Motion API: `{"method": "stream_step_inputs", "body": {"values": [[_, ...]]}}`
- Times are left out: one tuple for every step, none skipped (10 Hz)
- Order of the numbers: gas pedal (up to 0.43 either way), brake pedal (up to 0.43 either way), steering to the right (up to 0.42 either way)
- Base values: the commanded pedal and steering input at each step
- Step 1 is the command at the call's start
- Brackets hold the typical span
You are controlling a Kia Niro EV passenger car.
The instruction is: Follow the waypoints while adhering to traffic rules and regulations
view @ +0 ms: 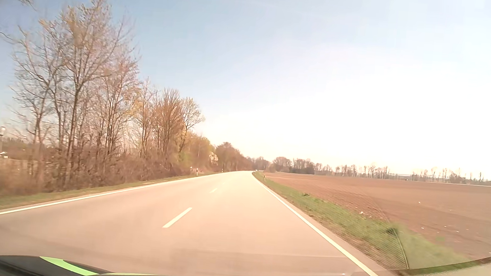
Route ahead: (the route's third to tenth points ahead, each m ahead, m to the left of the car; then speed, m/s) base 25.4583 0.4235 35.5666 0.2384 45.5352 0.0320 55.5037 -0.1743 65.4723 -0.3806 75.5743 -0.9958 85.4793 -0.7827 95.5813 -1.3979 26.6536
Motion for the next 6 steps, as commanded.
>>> {"method": "stream_step_inputs", "body": {"values": [[0.197,0.0,0.0],[0.189,0.0,0.0],[0.189,0.0,0.001],[0.189,0.0,0.001],[0.189,0.0,0.001],[0.189,0.0,0.001]]}}
